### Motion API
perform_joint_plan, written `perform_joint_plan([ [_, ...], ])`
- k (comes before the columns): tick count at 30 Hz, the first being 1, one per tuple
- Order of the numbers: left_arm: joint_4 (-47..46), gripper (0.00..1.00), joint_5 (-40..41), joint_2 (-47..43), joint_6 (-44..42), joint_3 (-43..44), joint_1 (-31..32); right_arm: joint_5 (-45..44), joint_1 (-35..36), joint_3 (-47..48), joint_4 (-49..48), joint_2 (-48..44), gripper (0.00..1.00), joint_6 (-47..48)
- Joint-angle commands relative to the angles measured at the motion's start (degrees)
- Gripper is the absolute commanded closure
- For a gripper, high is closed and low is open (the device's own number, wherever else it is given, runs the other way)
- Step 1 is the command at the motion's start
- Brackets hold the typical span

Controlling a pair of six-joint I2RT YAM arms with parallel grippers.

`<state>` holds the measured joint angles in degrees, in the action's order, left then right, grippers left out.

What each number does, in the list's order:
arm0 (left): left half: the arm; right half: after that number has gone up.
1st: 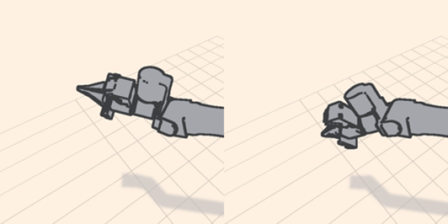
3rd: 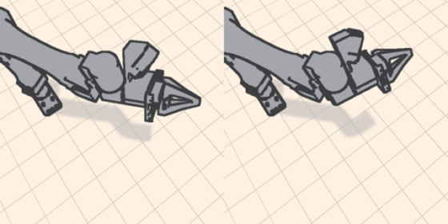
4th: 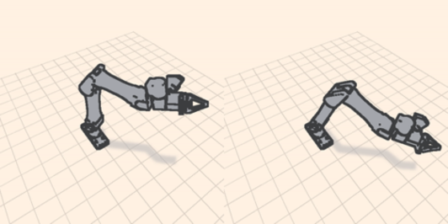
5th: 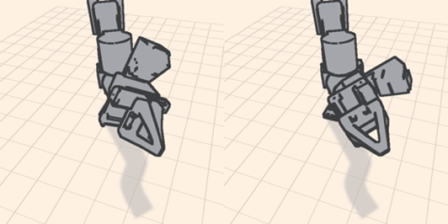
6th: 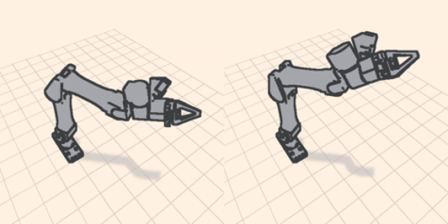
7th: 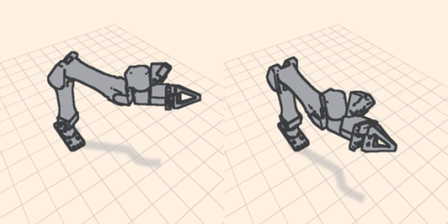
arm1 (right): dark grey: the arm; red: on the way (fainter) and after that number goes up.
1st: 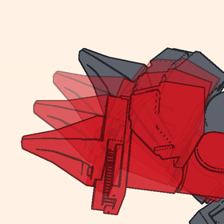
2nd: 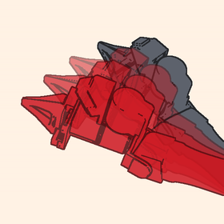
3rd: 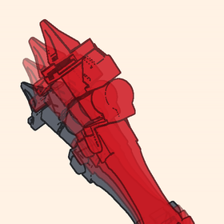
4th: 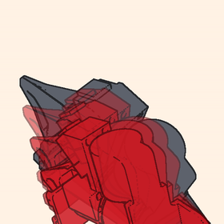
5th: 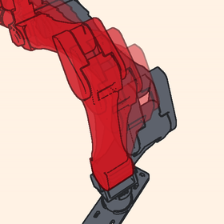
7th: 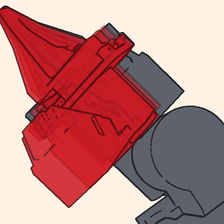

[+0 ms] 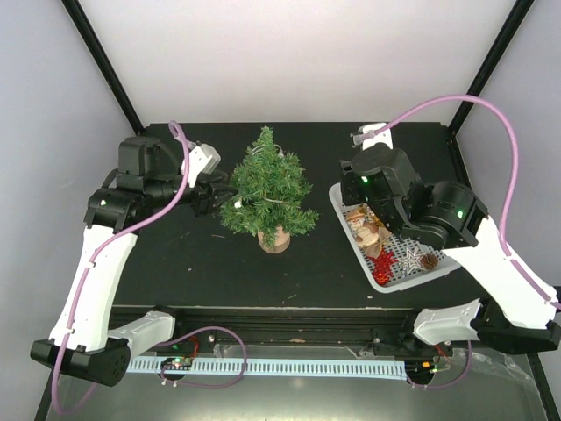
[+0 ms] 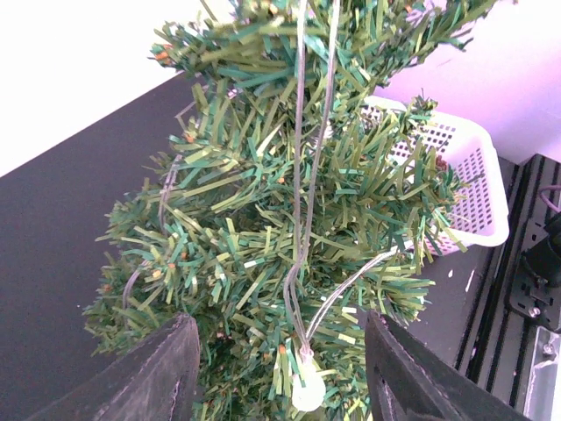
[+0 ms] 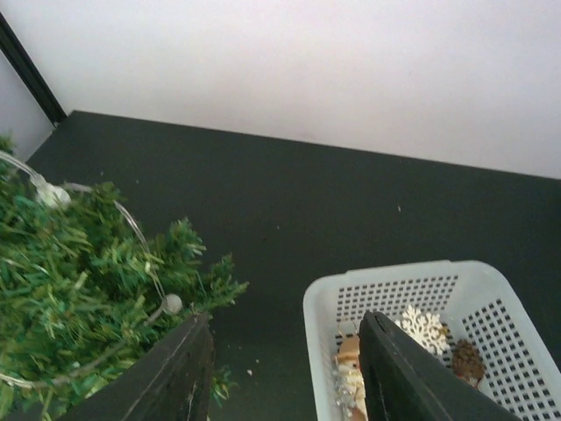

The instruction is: Decorate the small christmas tree

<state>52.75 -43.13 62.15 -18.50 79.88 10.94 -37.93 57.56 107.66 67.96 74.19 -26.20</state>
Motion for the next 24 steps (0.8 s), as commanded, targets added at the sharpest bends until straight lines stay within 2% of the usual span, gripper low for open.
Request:
perform_joint_plan([
  [1, 5.73, 0.46, 3.00, -1.07, -1.09, 5.06, -1.77, -0.97, -0.20, -3.70, 2.64, -2.51, 0.51, -5.86],
  [4, 7.19, 0.47, 6.88, -1.68, 0.92, 7.52, -3.29, 6.24, -7.22, -5.72, 7.32, -2.14, 0.50, -13.16],
  [6, 8.17, 0.46, 8.94, -1.92, 2.25, 9.31, -4.46, 11.41, -9.31, -10.16, 6.37, -2.97, 0.49, -14.76],
  [9, 10.02, 0.46, 11.35, -1.31, 3.63, 12.14, -5.56, 14.20, -12.40, -15.79, 6.11, -4.76, 0.48, -18.29],
  [13, 10.33, 0.46, 15.33, -0.61, 6.61, 13.23, -7.31, 21.31, -21.66, -23.09, 6.00, -6.54, 0.47, -21.06],
  [19, 6.93, 0.44, 20.69, -1.70, 10.56, 6.45, -10.62, 30.44, -37.28, -30.65, 3.73, -7.18, 0.46, -18.14],
  [22, 8.90, 0.42, 22.89, -1.53, 8.15, 6.05, -12.11, 32.85, -42.89, -33.74, 1.57, -6.31, 0.46, -15.48],
  [24, 13.11, 0.40, 23.27, 0.34, 6.30, 8.77, -13.16, 34.26, -46.00, -36.26, -0.78, -5.43, 0.46, -14.70],
])
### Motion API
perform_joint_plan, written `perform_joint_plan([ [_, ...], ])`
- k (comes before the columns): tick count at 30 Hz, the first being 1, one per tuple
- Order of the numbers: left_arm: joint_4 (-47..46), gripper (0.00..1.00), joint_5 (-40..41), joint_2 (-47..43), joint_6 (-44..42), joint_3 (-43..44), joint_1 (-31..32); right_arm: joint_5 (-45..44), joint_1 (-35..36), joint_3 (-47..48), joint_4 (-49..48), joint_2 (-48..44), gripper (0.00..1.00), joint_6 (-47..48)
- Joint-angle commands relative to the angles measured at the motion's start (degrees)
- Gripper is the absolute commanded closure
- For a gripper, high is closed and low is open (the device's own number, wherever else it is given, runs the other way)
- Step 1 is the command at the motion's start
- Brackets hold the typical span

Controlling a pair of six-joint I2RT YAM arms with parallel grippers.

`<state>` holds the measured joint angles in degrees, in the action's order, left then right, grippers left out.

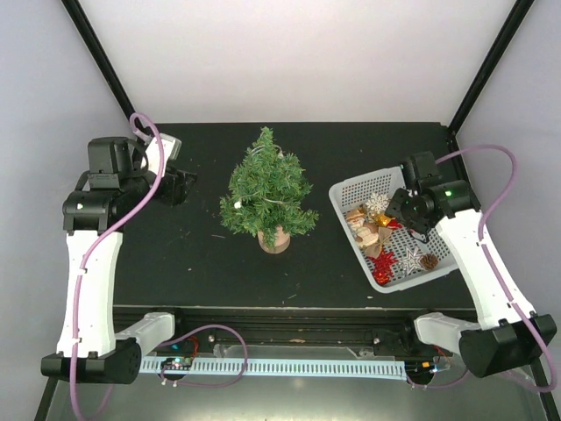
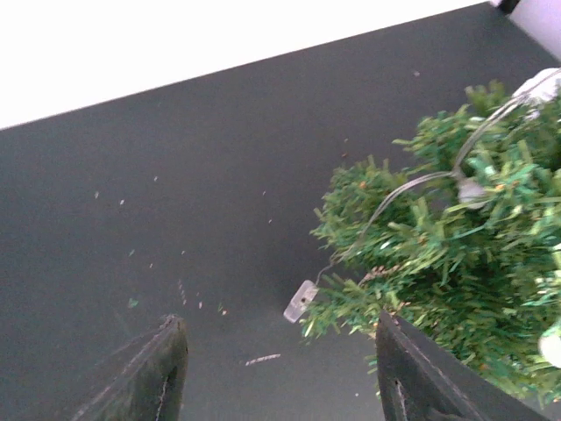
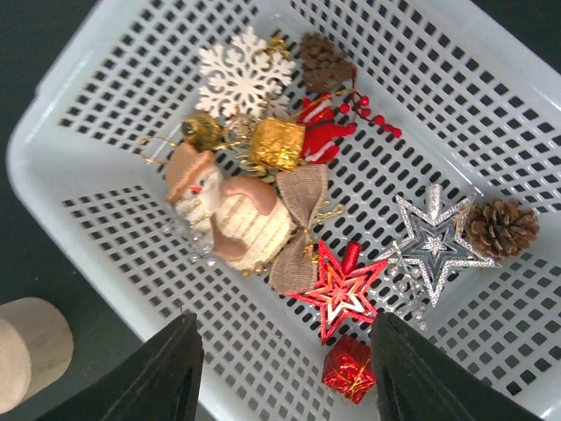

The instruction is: Decorate the small christmas tree

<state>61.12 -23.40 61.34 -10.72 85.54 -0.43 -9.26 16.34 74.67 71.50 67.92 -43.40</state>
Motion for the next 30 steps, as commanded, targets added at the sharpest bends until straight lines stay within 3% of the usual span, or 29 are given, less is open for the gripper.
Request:
perform_joint_plan([
  [1, 7.86, 0.39, 2.32, 2.53, -2.80, 5.14, -2.18, 6.24, -6.18, -4.84, -5.87, 1.31, 0.46, 2.60],
  [5, 15.18, 0.39, 0.68, 4.99, -6.57, 7.85, -2.55, 8.86, -9.75, -11.77, -13.37, 3.33, 0.47, 0.59],
  [10, 14.19, 0.38, -0.09, 3.54, -5.73, 4.76, -3.03, 11.70, -9.84, -17.13, -19.85, 7.54, 0.48, -1.54],
  [20, 12.83, 0.38, -5.00, 7.33, -5.88, 5.62, -3.08, 9.98, -9.84, -12.50, -22.03, 16.06, 0.43, 2.96],
  [30, 12.82, 0.39, -8.58, 9.26, -4.92, 7.45, -3.01, 9.58, -10.00, -7.97, -24.82, 24.14, 0.27, 2.41],
])
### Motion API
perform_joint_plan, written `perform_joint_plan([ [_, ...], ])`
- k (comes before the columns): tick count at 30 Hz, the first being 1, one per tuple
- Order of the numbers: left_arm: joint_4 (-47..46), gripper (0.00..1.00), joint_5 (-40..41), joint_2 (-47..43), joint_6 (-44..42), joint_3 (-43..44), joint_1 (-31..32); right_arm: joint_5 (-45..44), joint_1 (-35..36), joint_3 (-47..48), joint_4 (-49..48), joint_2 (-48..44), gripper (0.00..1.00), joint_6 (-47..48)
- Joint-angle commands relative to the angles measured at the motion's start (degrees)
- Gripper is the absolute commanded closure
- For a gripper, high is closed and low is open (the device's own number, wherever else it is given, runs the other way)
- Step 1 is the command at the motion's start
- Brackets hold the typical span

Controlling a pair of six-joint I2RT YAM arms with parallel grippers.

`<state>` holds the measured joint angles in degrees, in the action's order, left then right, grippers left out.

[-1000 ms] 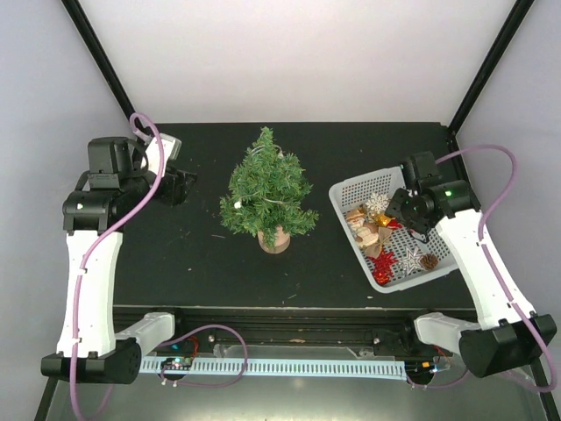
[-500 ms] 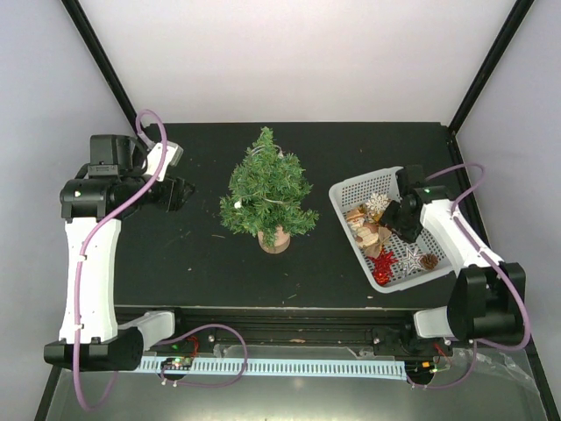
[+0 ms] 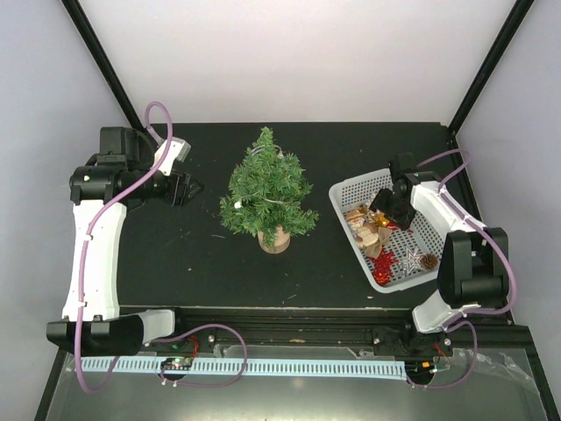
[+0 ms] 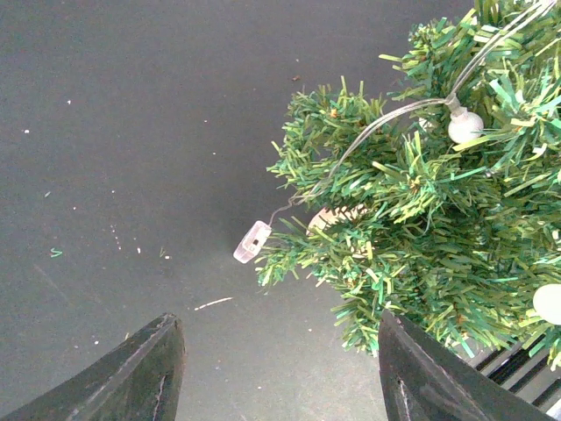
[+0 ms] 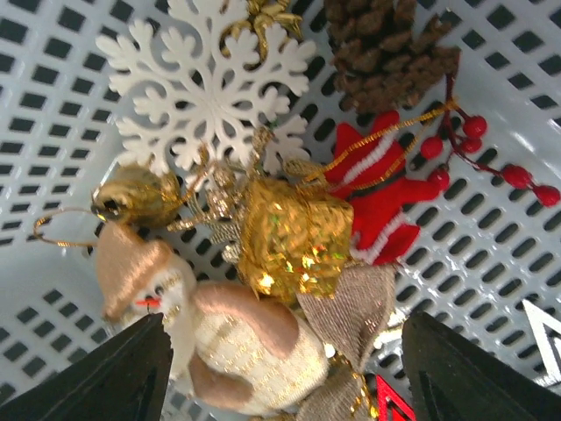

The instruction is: Decorate the small christmas tree

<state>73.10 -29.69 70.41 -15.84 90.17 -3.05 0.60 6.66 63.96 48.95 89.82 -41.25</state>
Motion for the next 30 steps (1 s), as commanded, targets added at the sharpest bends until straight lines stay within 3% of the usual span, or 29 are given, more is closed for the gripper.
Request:
perform_joint_plan([
  [1, 1.02, 0.39, -2.30, 0.06, 0.19, 2.94, -0.44, -0.24, -0.33, 3.21, -2.50, 3.00, 0.27, 0.32],
  [21, 3.11, 0.39, -2.06, -0.27, -1.13, 3.84, -0.52, 1.30, -1.40, -1.13, -8.57, 8.61, 0.41, -1.54],
  [27, 2.76, 0.39, -1.87, -0.44, -1.13, 3.90, -0.53, 0.26, -1.38, -1.47, -9.40, 7.46, 0.64, -1.34],
  [30, 2.58, 0.39, -1.86, -0.75, -1.04, 3.59, -0.54, -0.92, -1.42, -1.31, -8.92, 5.93, 0.72, -0.58],
])
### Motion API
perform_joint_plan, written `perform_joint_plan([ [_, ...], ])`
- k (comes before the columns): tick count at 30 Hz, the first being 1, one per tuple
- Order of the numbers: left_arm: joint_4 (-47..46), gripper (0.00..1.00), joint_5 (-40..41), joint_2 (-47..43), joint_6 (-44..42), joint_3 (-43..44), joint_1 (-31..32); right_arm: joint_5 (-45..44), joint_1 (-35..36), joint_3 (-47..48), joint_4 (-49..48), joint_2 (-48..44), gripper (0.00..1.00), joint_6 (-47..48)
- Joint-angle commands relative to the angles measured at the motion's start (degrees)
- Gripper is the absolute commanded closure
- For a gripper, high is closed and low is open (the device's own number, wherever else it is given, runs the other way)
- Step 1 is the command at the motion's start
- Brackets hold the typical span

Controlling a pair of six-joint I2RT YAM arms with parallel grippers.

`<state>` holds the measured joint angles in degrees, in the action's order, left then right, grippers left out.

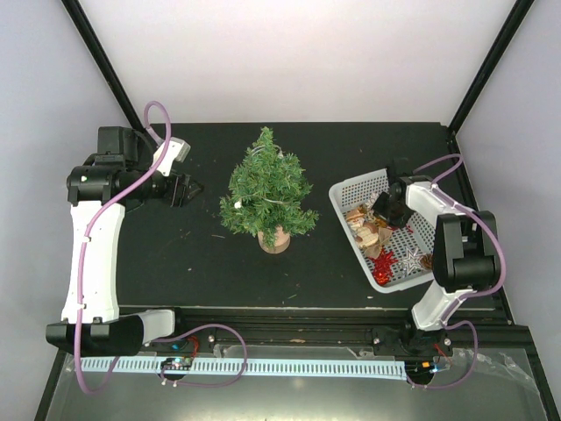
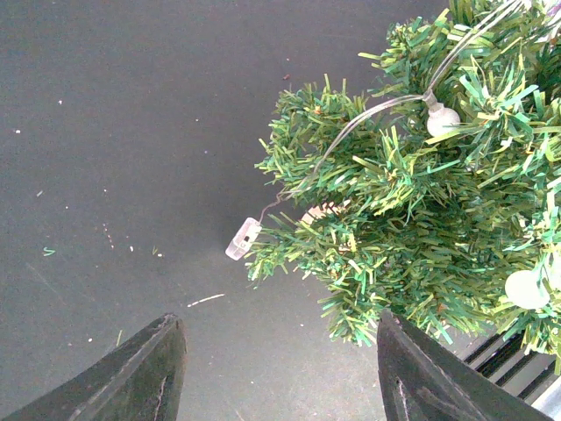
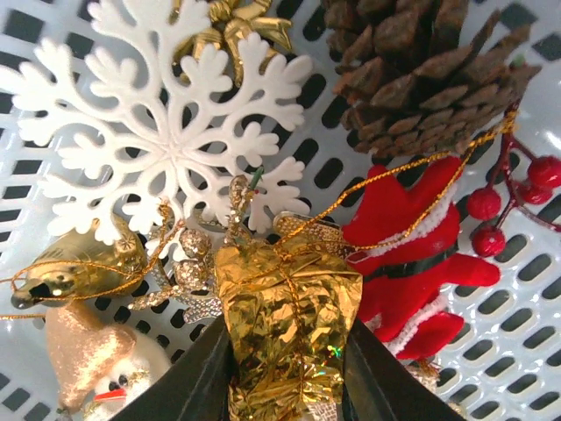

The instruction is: Decorate the small christmas tree

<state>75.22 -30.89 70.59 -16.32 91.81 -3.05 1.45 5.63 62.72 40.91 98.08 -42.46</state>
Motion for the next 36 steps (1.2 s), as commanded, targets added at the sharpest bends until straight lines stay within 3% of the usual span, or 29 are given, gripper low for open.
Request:
perform_joint_plan([
  [1, 0.38, 0.39, -0.66, -0.97, -0.48, 1.72, -0.51, -2.21, -0.36, -0.05, -0.71, -2.95, 0.72, 0.88],
  [9, 0.21, 0.40, -0.53, -0.76, -0.56, 1.44, -0.49, -3.10, 1.18, 0.06, 3.30, -12.37, 0.73, 4.21],
  [13, 0.18, 0.40, -0.57, -0.41, -0.65, 1.75, -0.52, -4.17, 7.27, 1.71, 6.63, -21.20, 0.72, 7.02],
  [22, 0.45, 0.39, -0.94, -0.25, -1.00, 1.71, -0.51, 15.71, 19.75, 0.13, 0.66, -40.71, 0.69, 9.93],
  [32, 0.19, 0.40, -1.43, -0.94, -0.82, 1.69, -0.47, 15.45, 33.34, 5.46, -0.45, -34.45, 0.69, 8.43],
  [36, -0.13, 0.40, -1.31, -2.41, -0.67, 0.64, -0.55, 15.09, 35.33, 5.90, -1.38, -32.14, 0.69, 7.95],
])
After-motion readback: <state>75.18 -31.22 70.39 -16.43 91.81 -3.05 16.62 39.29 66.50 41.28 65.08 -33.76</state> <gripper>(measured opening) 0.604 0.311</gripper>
